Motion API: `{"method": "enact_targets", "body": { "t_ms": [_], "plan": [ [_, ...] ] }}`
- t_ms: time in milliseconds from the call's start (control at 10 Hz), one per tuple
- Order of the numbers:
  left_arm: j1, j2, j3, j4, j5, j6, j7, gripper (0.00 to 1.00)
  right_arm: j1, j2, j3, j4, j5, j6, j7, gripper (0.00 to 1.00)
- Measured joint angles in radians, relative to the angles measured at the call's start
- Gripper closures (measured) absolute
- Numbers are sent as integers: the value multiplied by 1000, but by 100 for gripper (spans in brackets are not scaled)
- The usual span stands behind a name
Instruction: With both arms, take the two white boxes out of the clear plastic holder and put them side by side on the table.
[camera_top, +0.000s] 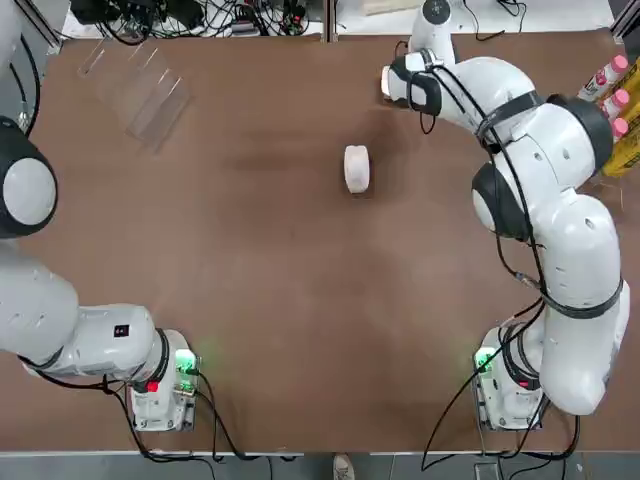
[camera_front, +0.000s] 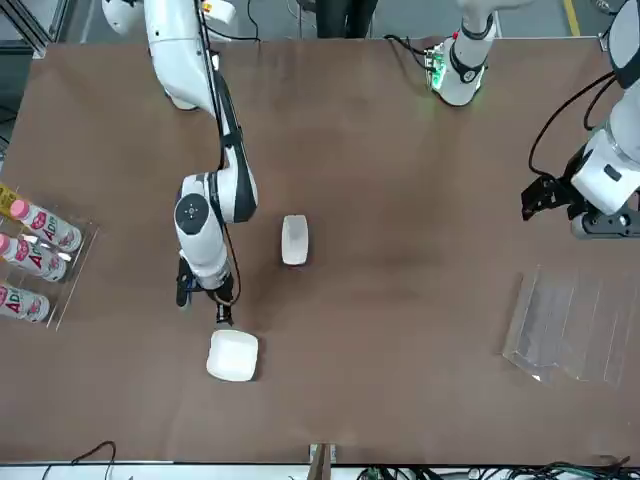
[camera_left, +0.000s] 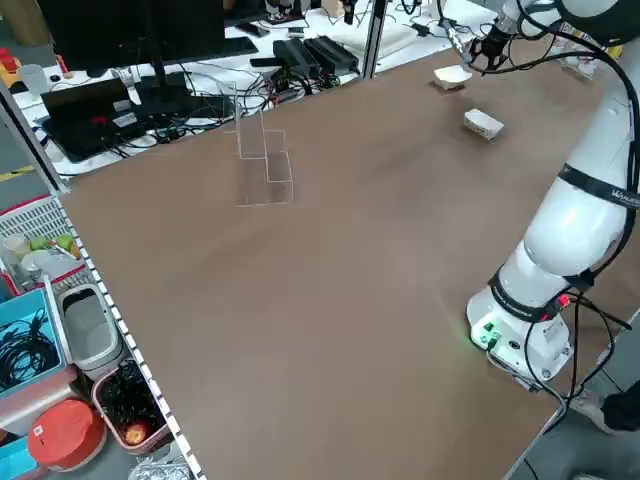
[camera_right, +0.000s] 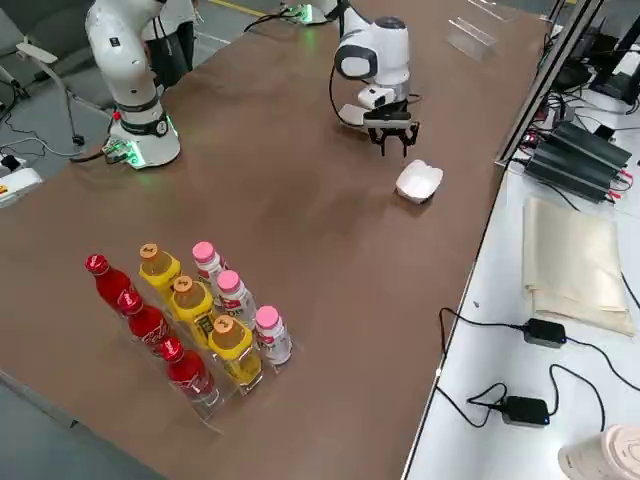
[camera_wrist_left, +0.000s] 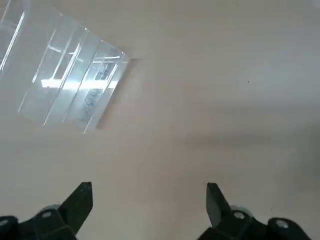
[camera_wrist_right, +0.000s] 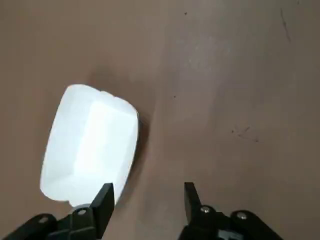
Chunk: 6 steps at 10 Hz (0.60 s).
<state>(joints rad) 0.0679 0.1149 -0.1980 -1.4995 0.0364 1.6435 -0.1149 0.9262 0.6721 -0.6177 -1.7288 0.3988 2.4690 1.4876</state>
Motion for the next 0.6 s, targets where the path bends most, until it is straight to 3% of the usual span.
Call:
{"method": "enact_targets", "body": {
  "t_ms": [400, 600],
  "plan": [
    [2, 0, 1, 14, -19, -18, 0, 0, 2, -19, 10, 3, 5, -115, -404, 35],
    [2, 0, 1, 14, -19, -19, 0, 0, 2, -24, 14, 3, 84, -119, -593, 35]
  ]
}}
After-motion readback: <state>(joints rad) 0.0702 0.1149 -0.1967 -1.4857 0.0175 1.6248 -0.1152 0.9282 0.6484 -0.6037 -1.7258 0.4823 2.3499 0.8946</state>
